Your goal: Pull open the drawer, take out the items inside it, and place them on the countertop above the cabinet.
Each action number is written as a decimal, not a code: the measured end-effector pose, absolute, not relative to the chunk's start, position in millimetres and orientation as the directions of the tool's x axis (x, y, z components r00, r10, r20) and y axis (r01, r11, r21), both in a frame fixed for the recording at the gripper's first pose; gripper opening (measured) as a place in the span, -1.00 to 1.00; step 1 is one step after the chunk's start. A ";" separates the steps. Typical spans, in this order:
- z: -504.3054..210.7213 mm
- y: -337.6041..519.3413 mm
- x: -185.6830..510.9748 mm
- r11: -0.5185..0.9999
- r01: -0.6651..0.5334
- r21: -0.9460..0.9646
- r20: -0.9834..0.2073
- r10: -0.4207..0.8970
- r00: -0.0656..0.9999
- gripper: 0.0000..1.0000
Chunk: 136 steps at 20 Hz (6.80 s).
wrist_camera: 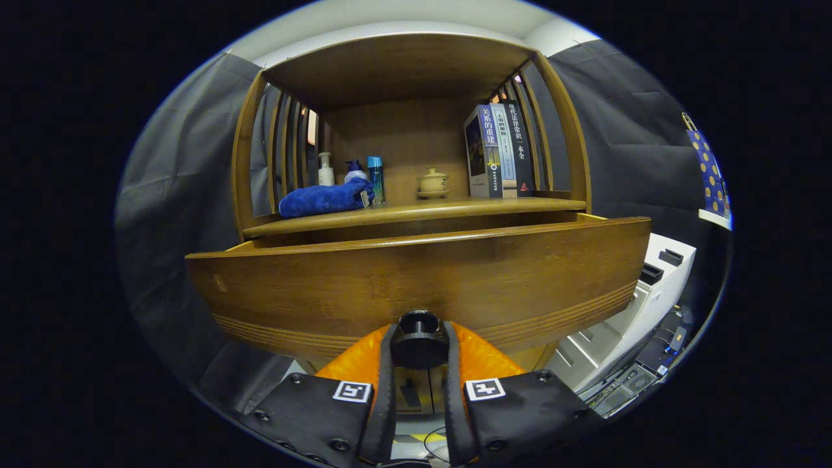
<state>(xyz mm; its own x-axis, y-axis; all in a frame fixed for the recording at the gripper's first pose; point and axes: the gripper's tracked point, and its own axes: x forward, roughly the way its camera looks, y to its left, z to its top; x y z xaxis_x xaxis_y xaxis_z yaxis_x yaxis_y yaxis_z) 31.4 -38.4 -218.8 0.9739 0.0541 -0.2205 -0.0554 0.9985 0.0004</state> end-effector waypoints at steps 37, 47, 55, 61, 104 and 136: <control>-86.5 -26.7 -17.7 0.997 -0.042 0.064 -0.207 0.055 0.977 0.94; -69.3 -22.6 75.7 0.999 -0.043 0.018 -0.374 0.047 0.926 0.97; -119.8 -4.6 129.2 0.994 -0.105 0.030 -0.607 0.102 0.788 0.98; -173.3 -13.9 147.2 0.994 -0.101 -0.042 -0.752 0.035 0.659 0.99; 16.0 19.4 180.8 0.999 -0.006 0.045 -0.872 0.042 0.489 -0.06; 30.6 52.3 379.9 0.997 0.079 -0.008 -0.781 -0.055 0.622 0.36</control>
